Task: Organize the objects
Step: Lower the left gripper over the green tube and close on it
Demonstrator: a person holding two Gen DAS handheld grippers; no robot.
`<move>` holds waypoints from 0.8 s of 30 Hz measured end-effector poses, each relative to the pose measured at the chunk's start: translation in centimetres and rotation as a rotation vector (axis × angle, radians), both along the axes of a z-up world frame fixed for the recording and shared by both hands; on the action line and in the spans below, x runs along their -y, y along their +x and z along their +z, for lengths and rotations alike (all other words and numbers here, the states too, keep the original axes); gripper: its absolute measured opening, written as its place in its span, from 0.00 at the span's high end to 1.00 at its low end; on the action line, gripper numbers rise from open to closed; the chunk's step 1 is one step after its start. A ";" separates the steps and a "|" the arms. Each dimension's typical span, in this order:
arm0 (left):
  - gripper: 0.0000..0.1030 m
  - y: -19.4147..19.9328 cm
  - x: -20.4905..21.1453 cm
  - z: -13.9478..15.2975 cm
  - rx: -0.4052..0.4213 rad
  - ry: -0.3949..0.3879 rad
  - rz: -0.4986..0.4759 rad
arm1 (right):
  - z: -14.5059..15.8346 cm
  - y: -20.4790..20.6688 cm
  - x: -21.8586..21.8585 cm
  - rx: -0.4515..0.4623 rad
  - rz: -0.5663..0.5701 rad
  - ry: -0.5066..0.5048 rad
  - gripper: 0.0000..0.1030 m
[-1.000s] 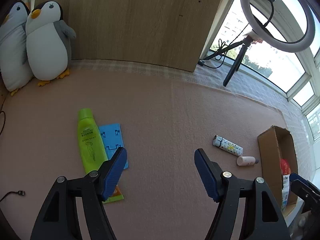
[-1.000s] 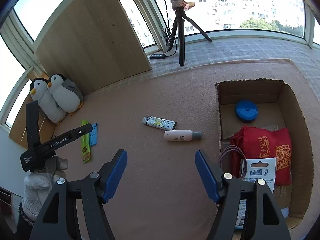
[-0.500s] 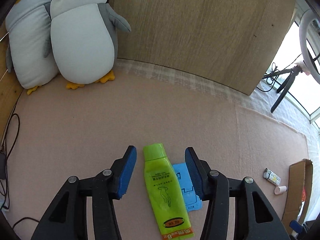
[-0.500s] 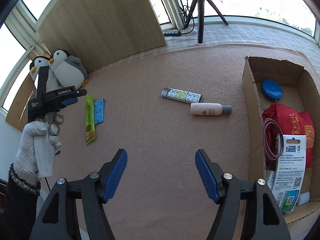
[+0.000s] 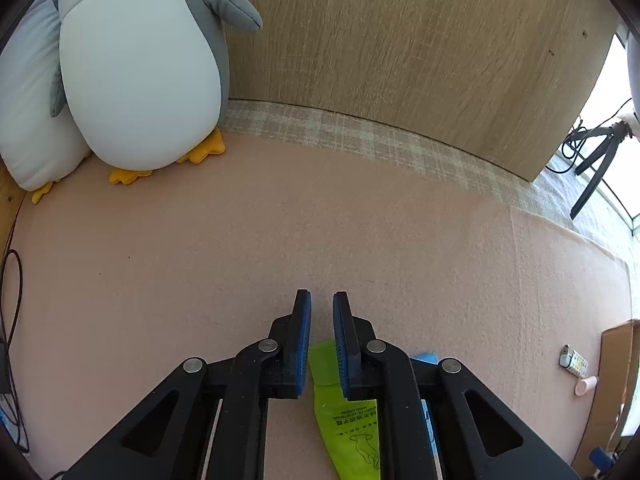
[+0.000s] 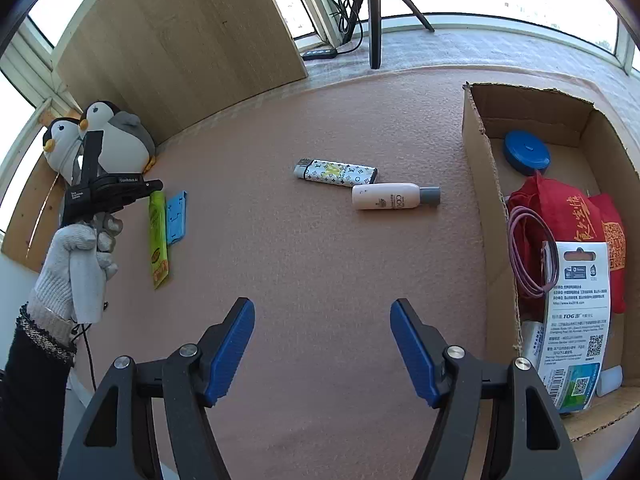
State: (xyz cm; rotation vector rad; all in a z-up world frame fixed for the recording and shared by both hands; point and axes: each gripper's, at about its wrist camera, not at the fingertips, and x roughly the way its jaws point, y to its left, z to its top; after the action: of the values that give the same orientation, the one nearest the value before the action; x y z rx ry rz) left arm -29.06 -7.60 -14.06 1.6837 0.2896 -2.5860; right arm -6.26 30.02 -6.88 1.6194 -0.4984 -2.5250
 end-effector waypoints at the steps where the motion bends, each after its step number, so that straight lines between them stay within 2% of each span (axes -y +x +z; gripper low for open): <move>1: 0.90 0.3 0.2 0.0 -0.002 0.006 0.006 | 0.0 -0.1 0.0 0.000 0.001 -0.002 0.35; 9: 0.90 4.6 -0.4 -1.2 0.010 0.054 -0.019 | 0.0 -0.8 1.6 -0.003 0.057 -0.018 0.35; 12: 0.90 7.1 -1.5 -1.3 -0.005 0.032 -0.040 | 0.2 -0.8 2.5 -0.008 0.092 -0.024 0.35; 17: 0.90 11.4 -2.7 -1.2 -0.014 0.088 -0.048 | -0.1 -0.5 4.0 -0.002 0.146 -0.024 0.35; 24: 0.90 14.6 -5.3 -1.3 -0.019 0.103 -0.119 | -1.3 0.3 5.9 0.038 0.220 -0.040 0.35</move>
State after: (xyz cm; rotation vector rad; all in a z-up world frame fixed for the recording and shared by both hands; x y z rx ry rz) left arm -14.41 -2.31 -15.41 1.7613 0.3391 -2.7174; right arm -5.93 24.14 -8.15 1.6131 -0.3498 -2.3154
